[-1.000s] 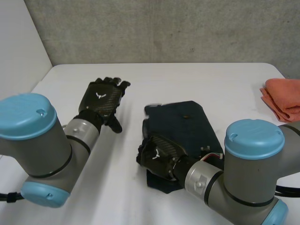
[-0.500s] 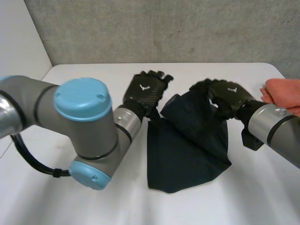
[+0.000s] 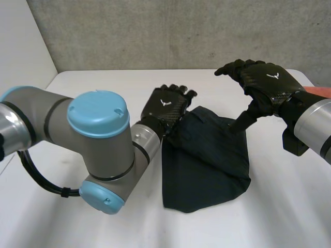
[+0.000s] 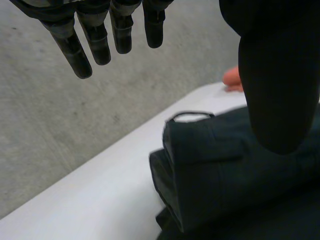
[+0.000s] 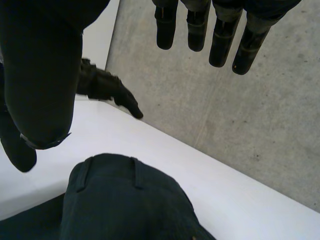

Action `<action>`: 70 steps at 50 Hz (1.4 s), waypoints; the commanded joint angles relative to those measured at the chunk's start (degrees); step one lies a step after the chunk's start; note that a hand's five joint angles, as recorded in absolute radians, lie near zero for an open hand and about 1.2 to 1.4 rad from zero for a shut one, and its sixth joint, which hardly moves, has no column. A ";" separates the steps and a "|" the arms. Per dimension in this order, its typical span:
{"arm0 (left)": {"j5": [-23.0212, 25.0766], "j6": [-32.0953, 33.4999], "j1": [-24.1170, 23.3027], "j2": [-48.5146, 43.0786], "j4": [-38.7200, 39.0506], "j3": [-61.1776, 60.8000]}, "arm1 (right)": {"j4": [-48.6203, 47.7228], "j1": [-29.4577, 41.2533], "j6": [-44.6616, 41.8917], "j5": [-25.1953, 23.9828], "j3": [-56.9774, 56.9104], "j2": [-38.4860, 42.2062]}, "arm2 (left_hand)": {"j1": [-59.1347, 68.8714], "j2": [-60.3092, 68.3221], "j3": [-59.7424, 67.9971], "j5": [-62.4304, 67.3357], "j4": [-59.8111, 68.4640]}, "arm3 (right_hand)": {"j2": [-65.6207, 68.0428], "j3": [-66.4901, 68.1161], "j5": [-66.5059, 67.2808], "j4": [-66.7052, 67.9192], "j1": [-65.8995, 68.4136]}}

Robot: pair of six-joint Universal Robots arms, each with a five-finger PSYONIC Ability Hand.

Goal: Fold the laundry.

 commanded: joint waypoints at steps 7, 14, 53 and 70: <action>6.10 12.19 0.82 -10.16 2.40 6.31 | -2.79 -3.89 -6.17 -0.08 9.32 0.16 | 6.61 5.83 5.52 5.04 5.88 | -2.70 -2.45 -2.48 -2.95 -1.08; 8.65 12.37 1.79 -14.90 5.38 9.65 | -4.81 -5.20 -6.88 0.00 11.96 0.86 | 14.16 13.38 13.07 12.59 13.43 | -2.70 -2.45 -2.48 -2.95 -1.08; -11.30 23.80 -9.20 3.19 8.02 -19.88 | 16.10 0.24 -3.54 -1.75 -16.25 26.78 | 53.58 52.80 52.49 52.02 52.86 | -3.29 -3.04 -3.07 -3.54 -1.67; -12.27 17.22 -5.87 13.57 8.55 -16.72 | 6.88 3.23 -11.27 5.98 -11.95 31.63 | 6.44 5.66 5.35 4.88 5.72 | -3.29 -3.04 -3.07 -3.54 -1.67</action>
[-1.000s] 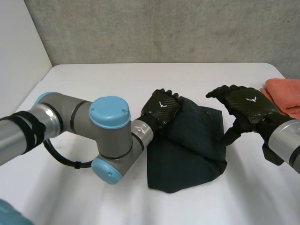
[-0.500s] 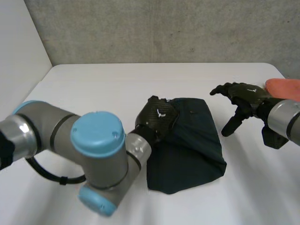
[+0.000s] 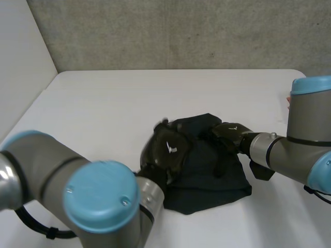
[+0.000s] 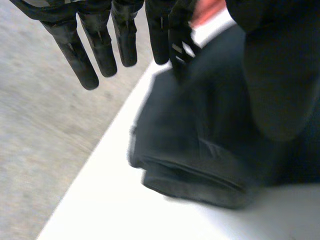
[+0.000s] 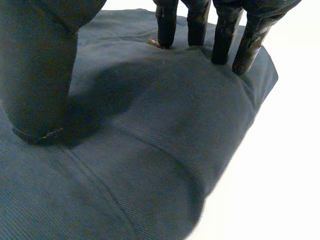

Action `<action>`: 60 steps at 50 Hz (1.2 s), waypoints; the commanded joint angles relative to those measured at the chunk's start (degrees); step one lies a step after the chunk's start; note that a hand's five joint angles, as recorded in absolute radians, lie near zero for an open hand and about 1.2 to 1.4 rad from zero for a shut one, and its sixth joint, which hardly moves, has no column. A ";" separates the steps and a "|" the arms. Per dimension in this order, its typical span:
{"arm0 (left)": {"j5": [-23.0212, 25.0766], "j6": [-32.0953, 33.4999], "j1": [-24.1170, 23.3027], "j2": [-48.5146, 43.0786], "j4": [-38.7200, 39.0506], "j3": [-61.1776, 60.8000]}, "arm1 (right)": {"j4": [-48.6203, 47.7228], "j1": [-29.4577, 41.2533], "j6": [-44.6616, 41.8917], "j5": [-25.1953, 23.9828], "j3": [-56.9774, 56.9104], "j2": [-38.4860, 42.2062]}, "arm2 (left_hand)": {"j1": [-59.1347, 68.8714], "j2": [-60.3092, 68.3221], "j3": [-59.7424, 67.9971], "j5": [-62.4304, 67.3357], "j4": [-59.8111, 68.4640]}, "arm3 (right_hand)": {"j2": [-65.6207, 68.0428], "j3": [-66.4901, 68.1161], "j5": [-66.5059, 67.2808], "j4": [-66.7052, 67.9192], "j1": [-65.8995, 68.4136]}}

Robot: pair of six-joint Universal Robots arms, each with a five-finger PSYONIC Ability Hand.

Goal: Fold the laundry.

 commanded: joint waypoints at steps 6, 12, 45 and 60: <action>7.73 -16.61 6.82 -0.73 -4.48 9.81 | -6.80 -0.27 -2.90 3.95 6.04 -1.98 | -2.37 -1.48 -1.59 -0.73 -1.09 | -2.49 -1.51 -3.07 -3.53 -0.61; 12.22 -23.21 7.17 -8.38 -12.74 15.52 | -9.26 0.08 -2.98 3.95 9.82 -4.70 | -2.37 -1.48 -1.59 -0.72 -1.09 | -2.49 -1.51 -3.07 -3.53 -0.61; 9.06 -24.36 8.67 -15.15 -16.88 15.44 | -12.25 2.02 -6.32 4.47 7.36 -3.22 | -2.20 -1.31 -1.42 -0.56 -0.92 | -2.49 -1.51 -3.07 -3.53 -0.61; 8.18 -23.39 8.23 -13.49 -16.79 15.09 | -11.81 1.75 -7.91 4.74 8.24 -0.84 | -6.75 -5.85 -5.96 -5.10 -5.46 | -2.49 -1.51 -3.07 -3.53 -0.61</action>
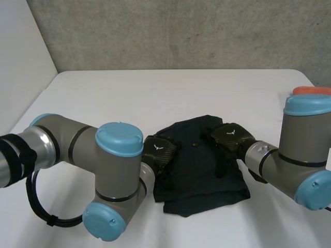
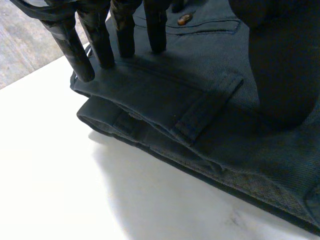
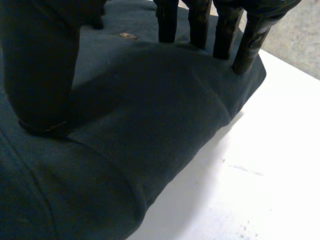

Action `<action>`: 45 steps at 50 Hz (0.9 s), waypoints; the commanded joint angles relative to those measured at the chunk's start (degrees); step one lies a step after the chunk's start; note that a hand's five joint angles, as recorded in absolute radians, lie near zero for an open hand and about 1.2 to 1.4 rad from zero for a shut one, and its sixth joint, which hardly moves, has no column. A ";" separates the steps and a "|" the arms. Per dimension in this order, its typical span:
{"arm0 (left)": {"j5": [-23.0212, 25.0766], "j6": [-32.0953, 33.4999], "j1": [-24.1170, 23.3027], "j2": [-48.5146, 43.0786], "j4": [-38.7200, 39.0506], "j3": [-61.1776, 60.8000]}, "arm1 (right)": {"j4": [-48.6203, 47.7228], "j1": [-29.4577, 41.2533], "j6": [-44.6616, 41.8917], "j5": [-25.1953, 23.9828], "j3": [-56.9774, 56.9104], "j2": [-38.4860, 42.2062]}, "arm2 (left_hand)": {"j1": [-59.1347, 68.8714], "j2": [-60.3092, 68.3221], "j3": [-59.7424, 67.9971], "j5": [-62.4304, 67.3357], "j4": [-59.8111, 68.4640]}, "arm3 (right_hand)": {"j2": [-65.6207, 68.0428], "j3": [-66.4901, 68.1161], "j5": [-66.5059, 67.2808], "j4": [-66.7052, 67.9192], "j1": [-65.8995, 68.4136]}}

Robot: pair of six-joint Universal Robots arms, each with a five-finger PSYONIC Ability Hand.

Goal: Fold the laundry.

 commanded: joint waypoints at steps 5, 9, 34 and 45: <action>0.37 -0.35 -0.30 6.44 0.29 -2.22 | 0.79 -1.47 -0.09 1.51 0.61 -0.28 | -0.98 -1.09 -1.22 -2.85 -0.91 | -1.62 -0.71 -3.03 -3.53 -0.14; 0.28 -0.35 -0.30 7.24 0.20 -2.84 | 1.67 -2.61 -0.09 3.00 -0.01 -0.46 | -0.98 -1.09 -1.23 -2.85 -0.91 | -1.62 -0.71 -3.03 -3.53 -0.14; 20.04 -11.60 8.75 31.23 -8.58 -2.67 | -4.30 -1.21 1.94 2.66 18.17 -30.25 | 0.03 -0.08 -0.22 -1.84 0.09 | -1.62 -0.71 -3.03 -3.53 -0.14; 24.01 -12.57 13.32 32.73 -15.18 -0.21 | -17.31 5.38 1.85 4.41 31.72 -23.32 | 0.03 -0.08 -0.22 -1.84 0.10 | -1.62 -0.71 -3.03 -3.53 -0.14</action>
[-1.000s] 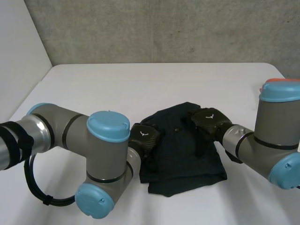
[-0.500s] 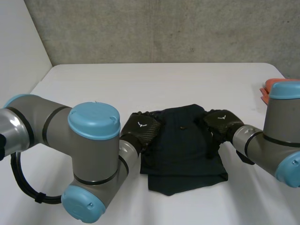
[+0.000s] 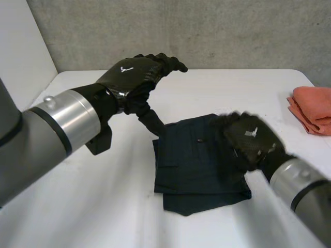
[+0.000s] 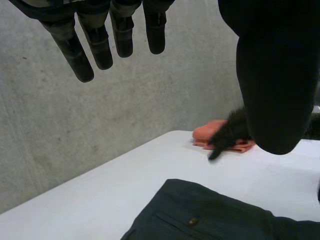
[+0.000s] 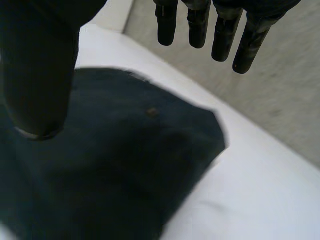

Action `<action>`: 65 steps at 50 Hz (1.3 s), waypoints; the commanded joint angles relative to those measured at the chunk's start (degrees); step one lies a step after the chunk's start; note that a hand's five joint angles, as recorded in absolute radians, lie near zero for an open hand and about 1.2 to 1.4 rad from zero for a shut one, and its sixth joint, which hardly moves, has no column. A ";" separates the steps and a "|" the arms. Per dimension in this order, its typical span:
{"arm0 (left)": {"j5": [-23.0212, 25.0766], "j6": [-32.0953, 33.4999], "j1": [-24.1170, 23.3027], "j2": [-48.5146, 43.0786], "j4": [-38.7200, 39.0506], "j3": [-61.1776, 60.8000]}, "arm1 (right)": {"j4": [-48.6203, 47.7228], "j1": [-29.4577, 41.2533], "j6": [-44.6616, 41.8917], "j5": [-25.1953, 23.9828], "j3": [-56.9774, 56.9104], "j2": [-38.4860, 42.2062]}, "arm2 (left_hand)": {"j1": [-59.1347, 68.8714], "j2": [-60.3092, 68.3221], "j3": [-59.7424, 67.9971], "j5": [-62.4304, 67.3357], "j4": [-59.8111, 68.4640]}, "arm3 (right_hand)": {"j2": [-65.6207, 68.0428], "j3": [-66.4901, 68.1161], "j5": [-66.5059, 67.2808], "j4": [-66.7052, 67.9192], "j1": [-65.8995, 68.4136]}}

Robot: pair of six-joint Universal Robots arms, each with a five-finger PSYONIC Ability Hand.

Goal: Fold the laundry.

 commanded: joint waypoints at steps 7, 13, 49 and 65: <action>0.88 0.34 1.75 0.33 -3.48 0.79 | -16.70 5.75 -2.04 2.66 10.36 12.01 | 0.04 0.68 -0.21 1.14 0.70 | -1.63 -0.44 -3.03 -3.10 0.42; 0.80 0.61 1.58 0.24 -3.48 0.26 | -22.59 6.46 -4.24 4.14 10.89 14.38 | -0.30 0.35 -0.55 0.81 0.37 | -1.63 -0.44 -3.03 -3.10 0.42; 0.88 0.52 1.14 -0.46 -3.21 -0.62 | -29.63 6.55 -11.45 6.26 2.19 25.46 | -0.64 0.01 -0.88 0.47 0.03 | 43.86 45.05 42.46 42.39 45.91; 0.88 0.52 0.61 -0.46 -3.21 -0.62 | -24.98 4.79 -11.36 6.43 -9.76 29.59 | -0.80 -0.16 -1.05 0.30 -0.14 | 68.37 69.56 66.97 66.90 70.42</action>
